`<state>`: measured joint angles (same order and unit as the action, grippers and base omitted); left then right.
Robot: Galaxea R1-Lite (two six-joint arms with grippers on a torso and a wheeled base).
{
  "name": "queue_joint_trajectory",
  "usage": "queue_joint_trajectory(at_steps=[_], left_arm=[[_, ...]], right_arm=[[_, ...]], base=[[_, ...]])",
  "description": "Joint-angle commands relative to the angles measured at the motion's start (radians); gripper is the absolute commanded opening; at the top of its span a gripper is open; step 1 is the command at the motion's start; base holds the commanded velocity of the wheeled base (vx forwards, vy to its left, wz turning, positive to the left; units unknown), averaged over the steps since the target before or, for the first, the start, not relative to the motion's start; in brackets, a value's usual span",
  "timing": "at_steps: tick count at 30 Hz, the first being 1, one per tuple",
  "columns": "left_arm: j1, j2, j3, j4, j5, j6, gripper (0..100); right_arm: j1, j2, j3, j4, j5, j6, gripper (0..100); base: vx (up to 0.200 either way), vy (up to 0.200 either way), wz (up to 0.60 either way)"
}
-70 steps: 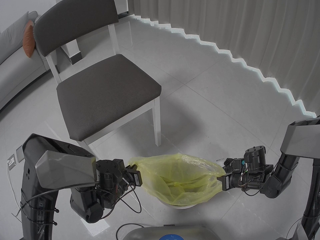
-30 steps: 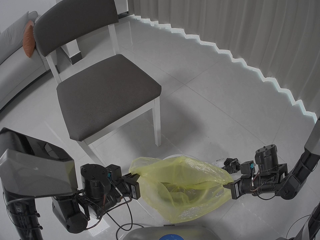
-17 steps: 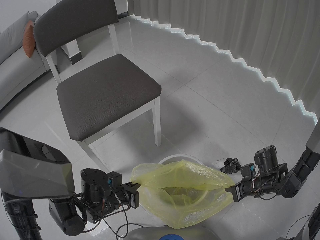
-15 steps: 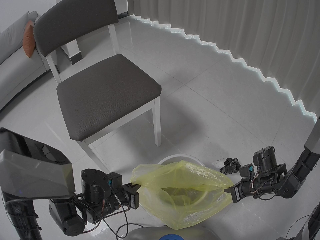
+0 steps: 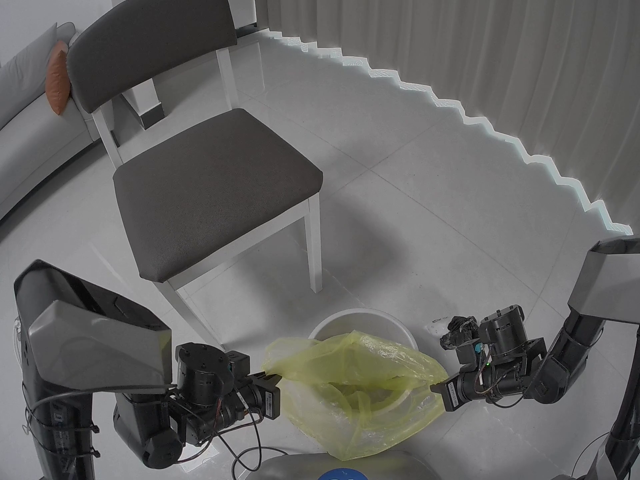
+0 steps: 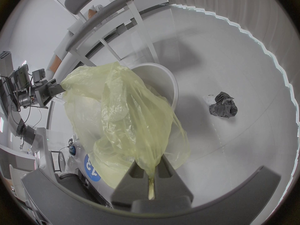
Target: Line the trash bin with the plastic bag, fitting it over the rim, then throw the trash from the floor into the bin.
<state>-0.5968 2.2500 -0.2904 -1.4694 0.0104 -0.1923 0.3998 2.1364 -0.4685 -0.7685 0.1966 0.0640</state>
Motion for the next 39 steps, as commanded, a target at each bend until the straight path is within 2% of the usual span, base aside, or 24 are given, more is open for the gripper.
queue_joint_trajectory(at_steps=[1, 6, 13, 19, 27, 34, 39], left_arm=[[0.045, 0.089, -0.073, -0.003, 0.014, -0.002, 0], [0.081, 0.163, -0.156, -0.003, 0.051, -0.007, 0], [0.092, 0.217, -0.245, -0.002, 0.114, -0.018, 0], [0.091, 0.212, -0.257, -0.002, 0.132, -0.019, 0], [0.092, 0.123, -0.191, 0.007, 0.128, -0.013, 0], [0.057, -0.064, -0.072, 0.052, 0.074, -0.006, 0], [0.028, -0.078, -0.042, 0.077, 0.051, -0.006, 0]], right_arm=[[-0.035, 0.043, -0.052, -0.006, -0.002, 0.007, 0], [-0.079, 0.057, -0.108, -0.005, -0.006, 0.046, 0], [-0.144, 0.082, -0.170, -0.008, -0.008, 0.079, 0], [-0.148, 0.079, -0.183, -0.021, -0.013, 0.114, 0], [-0.141, 0.036, -0.136, -0.032, -0.020, 0.103, 0], [-0.087, -0.124, -0.075, 0.071, -0.020, 0.072, 0], [-0.050, -0.147, -0.041, 0.097, -0.020, 0.057, 0]], base=[[0.000, 0.000, 0.00], [0.000, 0.000, 0.00], [0.000, 0.000, 0.00], [0.000, 0.000, 0.00], [0.000, 0.000, 0.00], [0.000, 0.000, 0.00], [0.000, 0.000, 0.00]])
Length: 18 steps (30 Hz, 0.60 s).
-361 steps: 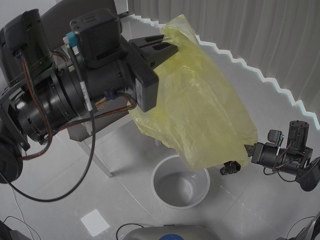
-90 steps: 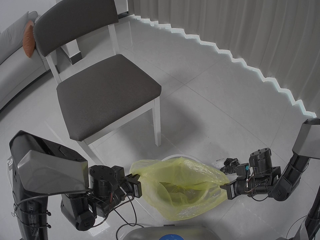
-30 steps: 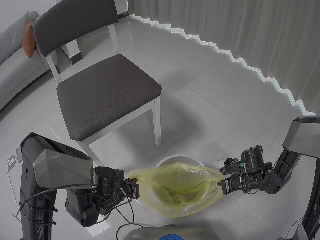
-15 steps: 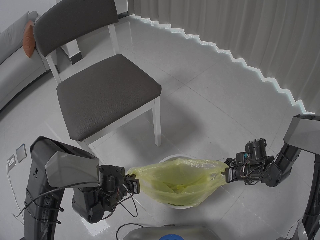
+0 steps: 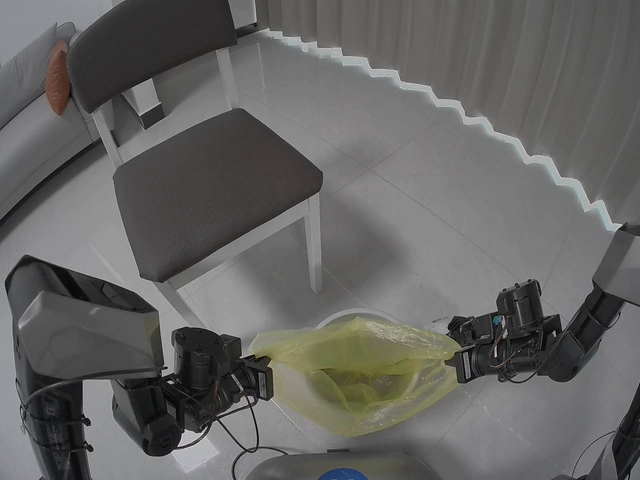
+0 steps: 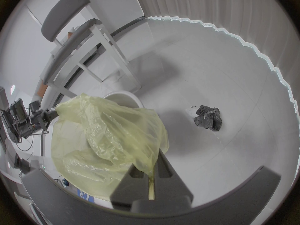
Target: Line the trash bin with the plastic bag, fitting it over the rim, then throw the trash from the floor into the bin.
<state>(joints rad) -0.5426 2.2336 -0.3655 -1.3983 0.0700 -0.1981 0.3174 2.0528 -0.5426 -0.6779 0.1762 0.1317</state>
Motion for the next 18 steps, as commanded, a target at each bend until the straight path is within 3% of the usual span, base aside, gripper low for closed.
queue_joint_trajectory(at_steps=[1, 18], left_arm=[[-0.033, -0.058, 0.037, 0.007, -0.010, 0.000, 0], [-0.056, -0.034, 0.079, 0.001, -0.045, 0.005, 0]], right_arm=[[0.034, -0.063, 0.039, 0.006, 0.002, -0.014, 0], [0.058, -0.065, 0.102, 0.004, 0.008, -0.061, 0]], base=[[0.000, 0.000, 0.00], [0.000, 0.000, 0.00]])
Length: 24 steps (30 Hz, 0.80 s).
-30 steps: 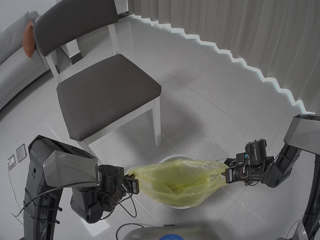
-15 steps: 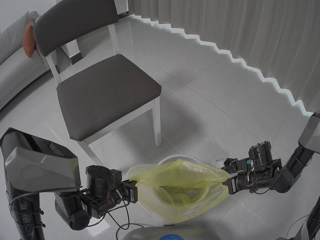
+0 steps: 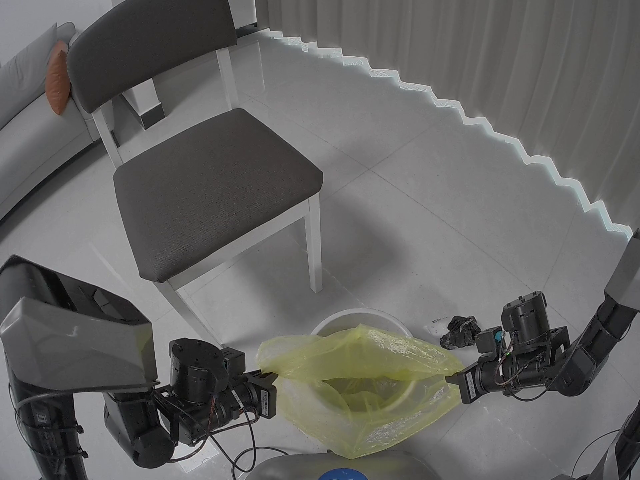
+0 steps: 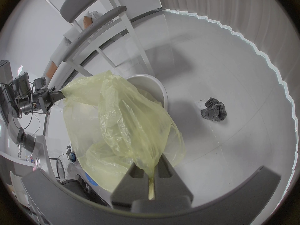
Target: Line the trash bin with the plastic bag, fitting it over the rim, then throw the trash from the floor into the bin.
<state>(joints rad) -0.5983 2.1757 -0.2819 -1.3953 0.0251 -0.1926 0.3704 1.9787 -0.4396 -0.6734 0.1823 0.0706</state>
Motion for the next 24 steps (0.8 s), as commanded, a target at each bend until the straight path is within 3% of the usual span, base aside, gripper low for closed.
queue_joint_trajectory(at_steps=[1, 13, 20, 24], left_arm=[[0.002, 0.038, -0.010, -0.005, -0.001, -0.001, 0], [0.026, 0.246, -0.122, -0.119, 0.024, -0.007, 0], [0.049, 0.331, -0.250, -0.111, 0.141, -0.010, 0], [0.060, 0.348, -0.269, -0.110, 0.161, -0.007, 0]], right_arm=[[0.005, 0.025, -0.004, -0.002, 0.002, 0.000, 0], [-0.031, 0.196, -0.056, -0.124, -0.006, 0.018, 0], [-0.107, 0.195, -0.108, -0.132, -0.006, 0.041, 0], [-0.128, 0.190, -0.125, -0.132, -0.007, 0.066, 0]], base=[[0.000, 0.000, 0.00], [0.000, 0.000, 0.00], [0.000, 0.000, 0.00], [0.000, 0.000, 0.00]])
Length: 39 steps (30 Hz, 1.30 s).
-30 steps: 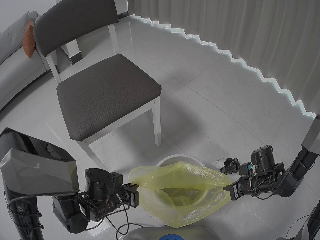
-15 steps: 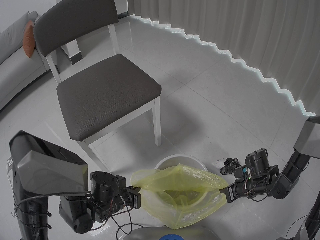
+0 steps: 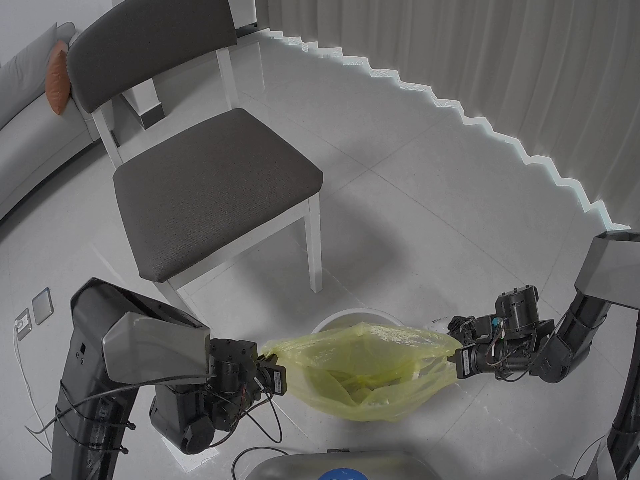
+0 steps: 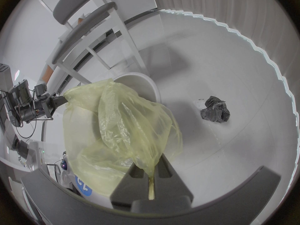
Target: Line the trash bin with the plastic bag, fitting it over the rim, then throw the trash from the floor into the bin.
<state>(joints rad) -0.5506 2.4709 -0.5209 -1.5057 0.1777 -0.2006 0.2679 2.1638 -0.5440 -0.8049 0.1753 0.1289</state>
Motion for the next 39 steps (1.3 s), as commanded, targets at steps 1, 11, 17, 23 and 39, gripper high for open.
queue_joint_trajectory(at_steps=[1, 11, 17, 23, 39], left_arm=[[0.017, 0.049, -0.025, 0.002, 0.008, 0.001, 0], [0.006, -0.086, 0.050, 0.006, 0.002, 0.006, 0], [-0.012, -0.277, 0.110, 0.062, -0.003, 0.006, 0], [-0.025, -0.351, 0.130, 0.110, -0.006, 0.006, 0], [-0.069, -0.345, 0.242, 0.110, -0.089, 0.033, 0]], right_arm=[[-0.035, -0.001, -0.025, 0.000, 0.000, 0.008, 0], [-0.032, -0.113, 0.004, 0.018, 0.001, 0.005, 0], [-0.024, -0.280, 0.038, 0.081, 0.000, -0.005, 0], [-0.004, -0.358, 0.030, 0.193, 0.001, -0.006, 0], [0.045, -0.358, 0.121, 0.199, 0.004, -0.041, 0]], base=[[0.000, 0.000, 0.00], [0.000, 0.000, 0.00], [0.000, 0.000, 0.00], [0.000, 0.000, 0.00], [0.000, 0.000, 0.00]])
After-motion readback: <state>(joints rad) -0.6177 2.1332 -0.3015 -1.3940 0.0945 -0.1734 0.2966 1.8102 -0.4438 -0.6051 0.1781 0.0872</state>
